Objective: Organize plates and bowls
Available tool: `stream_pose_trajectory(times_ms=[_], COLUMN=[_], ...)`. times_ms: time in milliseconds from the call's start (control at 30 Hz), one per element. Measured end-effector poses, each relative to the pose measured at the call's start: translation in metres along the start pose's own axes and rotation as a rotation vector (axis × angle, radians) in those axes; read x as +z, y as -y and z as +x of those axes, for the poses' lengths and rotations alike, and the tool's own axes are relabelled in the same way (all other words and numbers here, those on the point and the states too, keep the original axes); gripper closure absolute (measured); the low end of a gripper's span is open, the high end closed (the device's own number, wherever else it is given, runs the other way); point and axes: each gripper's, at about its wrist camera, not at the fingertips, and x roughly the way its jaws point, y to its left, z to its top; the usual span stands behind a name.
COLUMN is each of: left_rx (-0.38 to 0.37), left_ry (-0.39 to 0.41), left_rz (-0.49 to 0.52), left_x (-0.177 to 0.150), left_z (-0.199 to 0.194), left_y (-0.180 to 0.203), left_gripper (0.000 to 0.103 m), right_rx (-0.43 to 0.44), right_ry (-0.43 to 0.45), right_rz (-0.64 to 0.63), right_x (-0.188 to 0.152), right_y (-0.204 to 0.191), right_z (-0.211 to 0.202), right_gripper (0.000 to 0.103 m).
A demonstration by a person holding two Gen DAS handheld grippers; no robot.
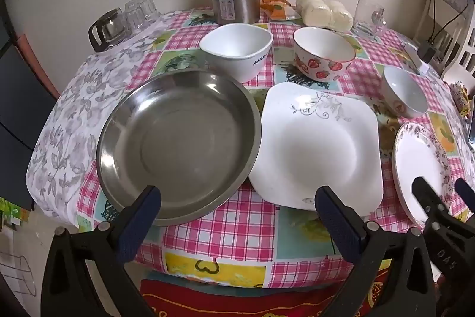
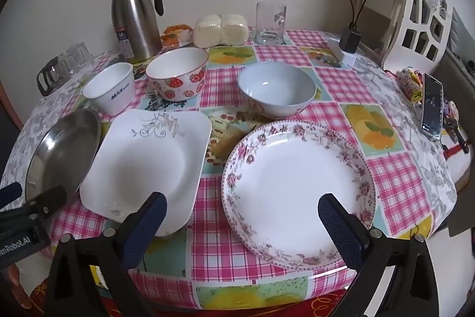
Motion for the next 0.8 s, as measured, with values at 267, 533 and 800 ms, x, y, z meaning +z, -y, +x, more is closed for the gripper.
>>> stream_pose_trajectory(times_ms=[267,533,800], left_rx=[0.001,0.013,0.018], left_ry=[-0.047,-0.074,-0.088], left_rz=[0.006,0.018,0.014], left_x=[0.000,-0.003,-0.002], left_z=[0.008,0.010,0.015], left_y=[-0.004,-0.005,-0.004], left_gripper=[0.000,0.000,0.000], right_rx=[0.007,0.002,-0.002], right_ry=[0.011,0.023,0.022], right_rz=[0.042,0.036,0.030], right_x=[0.008,0.006,0.004], right_y=[0.009,0.009,0.007], right_z=[0.000,0.000,0.001], right_gripper=[0.000,0.000,0.000])
